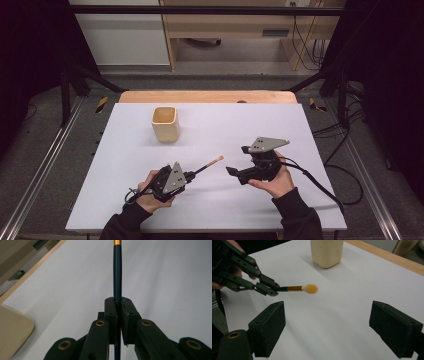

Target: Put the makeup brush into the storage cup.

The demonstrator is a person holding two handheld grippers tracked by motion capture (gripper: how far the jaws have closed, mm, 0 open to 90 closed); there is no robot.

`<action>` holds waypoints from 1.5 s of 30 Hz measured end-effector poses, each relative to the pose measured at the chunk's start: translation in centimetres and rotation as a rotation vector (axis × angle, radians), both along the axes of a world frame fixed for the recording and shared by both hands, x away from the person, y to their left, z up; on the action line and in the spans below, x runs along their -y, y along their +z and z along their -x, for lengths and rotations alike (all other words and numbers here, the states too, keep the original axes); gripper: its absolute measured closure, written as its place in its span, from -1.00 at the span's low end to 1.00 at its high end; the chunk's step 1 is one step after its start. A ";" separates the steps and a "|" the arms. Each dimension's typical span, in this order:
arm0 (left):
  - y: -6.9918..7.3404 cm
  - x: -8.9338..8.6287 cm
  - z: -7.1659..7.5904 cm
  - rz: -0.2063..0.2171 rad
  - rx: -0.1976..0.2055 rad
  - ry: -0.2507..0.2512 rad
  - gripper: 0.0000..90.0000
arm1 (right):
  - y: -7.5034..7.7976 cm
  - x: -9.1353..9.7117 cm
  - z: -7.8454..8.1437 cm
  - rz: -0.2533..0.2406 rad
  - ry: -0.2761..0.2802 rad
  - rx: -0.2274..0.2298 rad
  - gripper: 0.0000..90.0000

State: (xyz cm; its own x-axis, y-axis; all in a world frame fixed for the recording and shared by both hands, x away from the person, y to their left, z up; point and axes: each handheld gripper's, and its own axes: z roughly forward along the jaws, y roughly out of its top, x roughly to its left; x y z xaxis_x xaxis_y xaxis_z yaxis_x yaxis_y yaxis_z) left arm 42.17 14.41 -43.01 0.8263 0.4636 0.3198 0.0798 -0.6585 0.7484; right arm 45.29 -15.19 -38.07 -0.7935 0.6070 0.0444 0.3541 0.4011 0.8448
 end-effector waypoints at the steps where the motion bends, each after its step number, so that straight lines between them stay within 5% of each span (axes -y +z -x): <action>1: 0.0 0.0 0.0 0.014 -0.003 0.011 0.86 | -0.1 -0.1 0.0 -0.007 -0.002 0.001 -0.69; 7: -0.3 0.0 0.2 0.110 -0.019 0.079 0.86 | -0.8 -1.0 0.0 -0.055 -0.016 -0.004 -0.67; 26: -1.1 0.4 0.8 0.288 -0.063 0.232 0.86 | -2.2 -3.1 -0.6 -0.241 -0.025 -0.044 -0.42; 45: -1.8 3.1 1.4 0.357 -0.044 0.310 0.86 | -3.1 -4.1 -1.1 -0.357 -0.098 -0.076 -0.12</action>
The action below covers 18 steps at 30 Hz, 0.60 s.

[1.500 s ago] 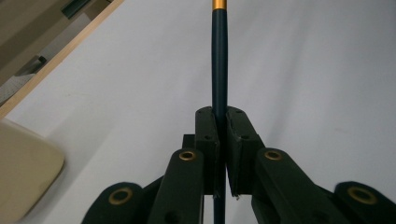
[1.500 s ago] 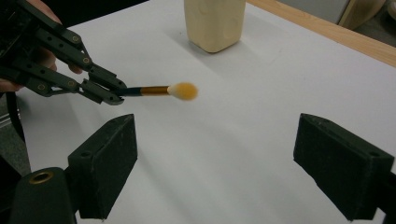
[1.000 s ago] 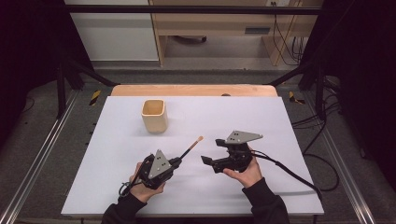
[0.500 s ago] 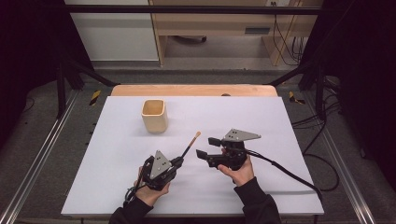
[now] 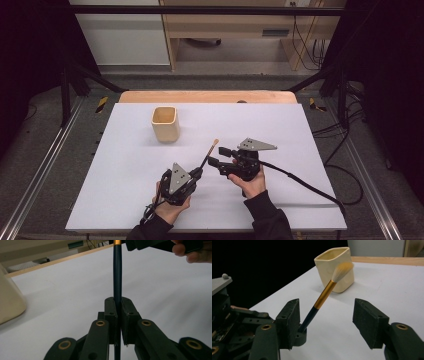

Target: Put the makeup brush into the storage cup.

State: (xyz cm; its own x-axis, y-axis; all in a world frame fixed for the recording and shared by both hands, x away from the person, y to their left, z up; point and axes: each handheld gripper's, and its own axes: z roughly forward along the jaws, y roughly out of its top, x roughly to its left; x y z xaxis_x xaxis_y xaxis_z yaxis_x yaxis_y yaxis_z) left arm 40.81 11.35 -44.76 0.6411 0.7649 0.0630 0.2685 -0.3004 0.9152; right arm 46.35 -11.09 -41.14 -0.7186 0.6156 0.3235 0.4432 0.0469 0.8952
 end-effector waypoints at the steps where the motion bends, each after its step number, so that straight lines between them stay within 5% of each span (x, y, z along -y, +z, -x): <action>1: 0.0 0.1 0.0 -0.001 -0.003 0.001 0.86 | -0.1 -0.1 0.0 -0.008 -0.005 -0.004 -0.08; 18: -0.1 0.6 0.0 0.007 0.003 0.020 0.86 | -1.4 -1.2 -0.4 -0.100 -0.054 -0.065 0.41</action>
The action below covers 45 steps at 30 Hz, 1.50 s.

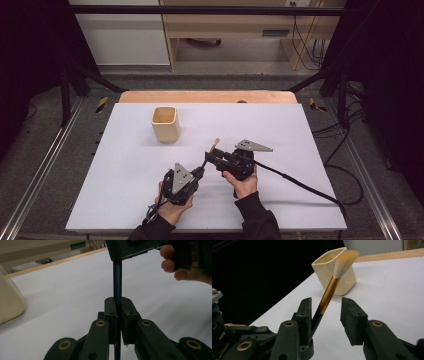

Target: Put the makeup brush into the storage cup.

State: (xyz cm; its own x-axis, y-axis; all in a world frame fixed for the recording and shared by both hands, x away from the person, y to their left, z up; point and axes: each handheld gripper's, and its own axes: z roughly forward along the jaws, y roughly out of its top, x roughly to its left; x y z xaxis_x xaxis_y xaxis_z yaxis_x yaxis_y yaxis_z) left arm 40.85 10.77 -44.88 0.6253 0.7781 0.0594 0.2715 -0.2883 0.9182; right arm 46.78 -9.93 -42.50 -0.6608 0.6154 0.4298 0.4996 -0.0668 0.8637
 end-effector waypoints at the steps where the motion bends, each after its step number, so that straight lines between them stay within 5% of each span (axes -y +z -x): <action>1: 0.0 0.1 0.0 0.000 -0.001 0.001 0.86 | 0.0 0.0 0.0 -0.008 -0.003 0.001 0.43; 18: -0.1 0.3 0.1 -0.001 -0.006 0.008 0.86 | -0.1 -0.3 0.0 -0.084 -0.031 -0.028 0.75; 34: 0.1 0.3 -0.1 -0.001 -0.008 -0.013 0.85 | 0.1 -0.2 0.3 -0.138 0.008 -0.030 0.87; 39: 0.9 0.2 -0.3 -0.004 -0.017 -0.034 0.48 | 0.3 0.0 0.4 -0.085 -0.008 0.008 0.87; 45: 1.4 0.6 -1.0 -0.054 -0.058 -0.061 0.34 | 0.1 -0.1 0.4 -0.049 0.004 0.037 0.87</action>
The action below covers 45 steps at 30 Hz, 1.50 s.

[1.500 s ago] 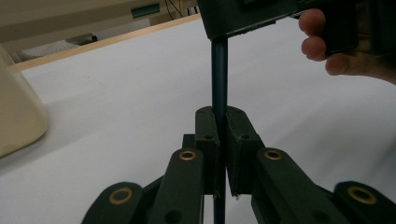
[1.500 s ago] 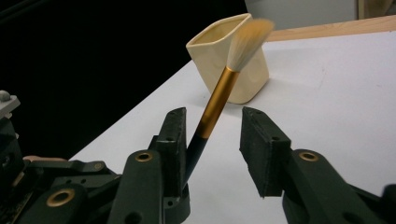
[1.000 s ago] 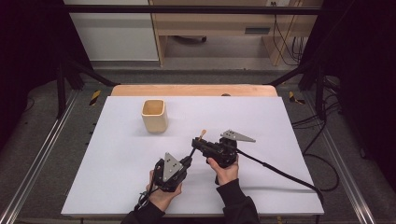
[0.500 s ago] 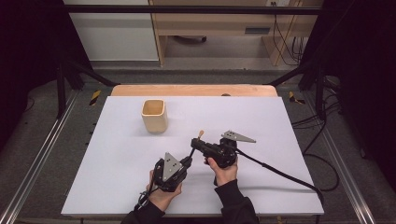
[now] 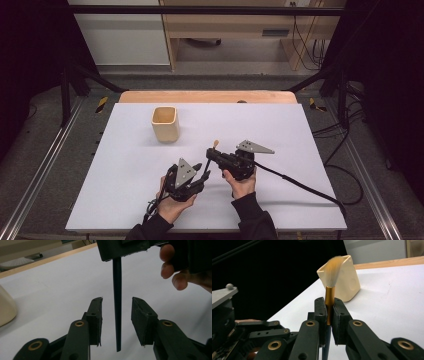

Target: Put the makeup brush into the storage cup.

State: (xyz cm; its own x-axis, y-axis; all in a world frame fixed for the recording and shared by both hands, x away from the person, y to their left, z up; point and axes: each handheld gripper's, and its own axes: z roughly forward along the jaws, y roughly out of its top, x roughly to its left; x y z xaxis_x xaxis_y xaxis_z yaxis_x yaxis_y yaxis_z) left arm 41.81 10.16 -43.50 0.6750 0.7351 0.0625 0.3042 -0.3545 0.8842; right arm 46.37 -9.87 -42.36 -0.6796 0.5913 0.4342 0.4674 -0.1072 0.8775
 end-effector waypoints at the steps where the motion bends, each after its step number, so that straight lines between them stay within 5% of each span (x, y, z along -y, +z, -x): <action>1: 0.0 0.1 -0.2 -0.001 0.000 0.002 0.34 | 0.0 0.0 0.0 0.002 0.002 0.009 0.87; 14: 0.8 1.7 -1.2 -0.005 0.001 -0.001 0.55 | -0.1 0.1 0.4 0.043 0.036 0.055 0.87; 37: 1.3 1.5 -1.1 0.019 0.012 0.016 0.82 | 0.2 -0.2 0.6 0.059 0.045 0.089 0.85; 45: 0.9 0.7 -1.3 0.019 -0.007 0.038 0.82 | 0.5 0.1 0.8 0.099 0.020 0.097 0.39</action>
